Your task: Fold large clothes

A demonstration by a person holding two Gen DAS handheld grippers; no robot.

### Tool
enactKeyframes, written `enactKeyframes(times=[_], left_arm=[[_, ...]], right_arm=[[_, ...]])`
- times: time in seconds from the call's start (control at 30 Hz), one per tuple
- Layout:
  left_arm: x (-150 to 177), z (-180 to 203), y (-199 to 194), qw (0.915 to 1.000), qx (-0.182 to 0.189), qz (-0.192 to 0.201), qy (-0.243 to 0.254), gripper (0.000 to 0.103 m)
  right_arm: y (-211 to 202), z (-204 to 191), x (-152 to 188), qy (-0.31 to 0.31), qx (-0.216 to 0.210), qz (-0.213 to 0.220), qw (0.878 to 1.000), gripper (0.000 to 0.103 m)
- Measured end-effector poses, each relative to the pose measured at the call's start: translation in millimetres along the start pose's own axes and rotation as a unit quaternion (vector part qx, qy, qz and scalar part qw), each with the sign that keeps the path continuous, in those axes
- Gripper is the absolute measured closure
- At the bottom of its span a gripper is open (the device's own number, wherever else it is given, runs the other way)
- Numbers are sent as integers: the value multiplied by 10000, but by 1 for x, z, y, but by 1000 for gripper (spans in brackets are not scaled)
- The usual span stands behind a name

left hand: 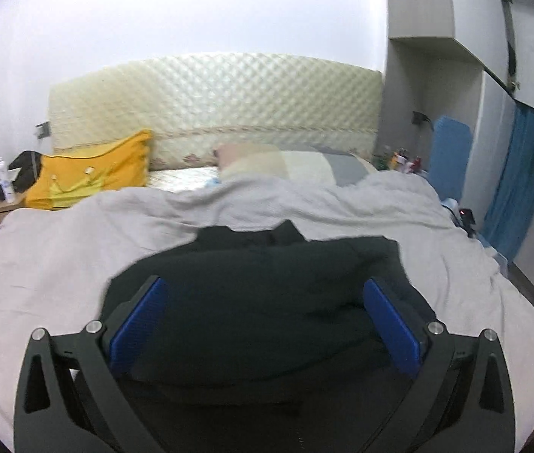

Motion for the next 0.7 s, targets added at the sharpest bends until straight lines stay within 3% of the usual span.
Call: enactKeyframes(times=[0.17, 0.37, 0.53, 0.7], left_arm=[[-12, -38, 2, 9996, -193, 7, -205, 0], [0, -67, 39, 9987, -336, -207, -323, 0], [17, -86, 84, 9971, -438, -501, -366, 0], [35, -103, 114, 9944, -612, -767, -388, 0]], right_arm=[[37, -8, -32, -162, -335, -73, 9993, 0], [112, -25, -33, -457, -582, -438, 9963, 2], [180, -27, -16, -571, -554, -928, 9925, 26], [234, -14, 14, -719, -324, -1290, 9885, 31]])
Point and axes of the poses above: each gripper's, at about its wrist camera, not at the fingertips, and y roughly the way its jaws point, z to its right, x to its underside, the point moved 1 cm from there along y, roughly the way its jaws point, and after that the axes turned 5 degrees about x, right-handed, at the moved point
